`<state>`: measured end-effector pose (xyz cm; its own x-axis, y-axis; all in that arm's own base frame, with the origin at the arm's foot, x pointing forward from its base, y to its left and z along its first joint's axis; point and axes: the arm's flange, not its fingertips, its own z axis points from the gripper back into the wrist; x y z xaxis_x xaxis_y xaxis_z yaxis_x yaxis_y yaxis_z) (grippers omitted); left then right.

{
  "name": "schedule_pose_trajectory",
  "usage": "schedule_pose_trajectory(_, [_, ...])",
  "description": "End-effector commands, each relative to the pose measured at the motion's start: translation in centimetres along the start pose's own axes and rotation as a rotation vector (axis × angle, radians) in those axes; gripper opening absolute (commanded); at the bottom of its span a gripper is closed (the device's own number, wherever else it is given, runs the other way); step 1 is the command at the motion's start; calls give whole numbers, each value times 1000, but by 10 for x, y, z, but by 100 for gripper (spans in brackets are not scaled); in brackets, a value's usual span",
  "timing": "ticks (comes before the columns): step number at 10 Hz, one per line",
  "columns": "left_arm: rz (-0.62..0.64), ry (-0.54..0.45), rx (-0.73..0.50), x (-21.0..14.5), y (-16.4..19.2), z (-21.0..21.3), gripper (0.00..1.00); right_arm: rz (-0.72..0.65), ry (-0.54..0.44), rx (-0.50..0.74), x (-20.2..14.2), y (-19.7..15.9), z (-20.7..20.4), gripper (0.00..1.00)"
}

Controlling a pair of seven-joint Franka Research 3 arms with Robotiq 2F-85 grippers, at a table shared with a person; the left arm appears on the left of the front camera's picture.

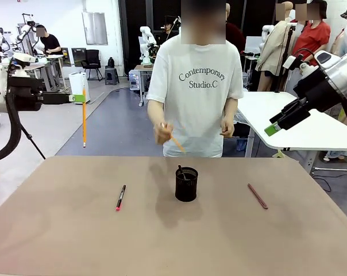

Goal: Place the pens into the pen holder.
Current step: Pick up a writing instrument from the table and place it into the Pen holder.

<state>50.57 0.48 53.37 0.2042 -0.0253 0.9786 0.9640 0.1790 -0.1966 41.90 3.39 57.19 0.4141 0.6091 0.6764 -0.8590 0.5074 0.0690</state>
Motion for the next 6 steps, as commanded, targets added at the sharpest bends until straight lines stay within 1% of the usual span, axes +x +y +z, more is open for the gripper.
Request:
schedule_pose_trajectory(1, [10,9,0,3,0,0,0,-9,-20,12,1,0,1,100])
schedule_pose_trajectory(6, [10,9,0,3,0,0,0,-9,-20,12,1,0,1,100])
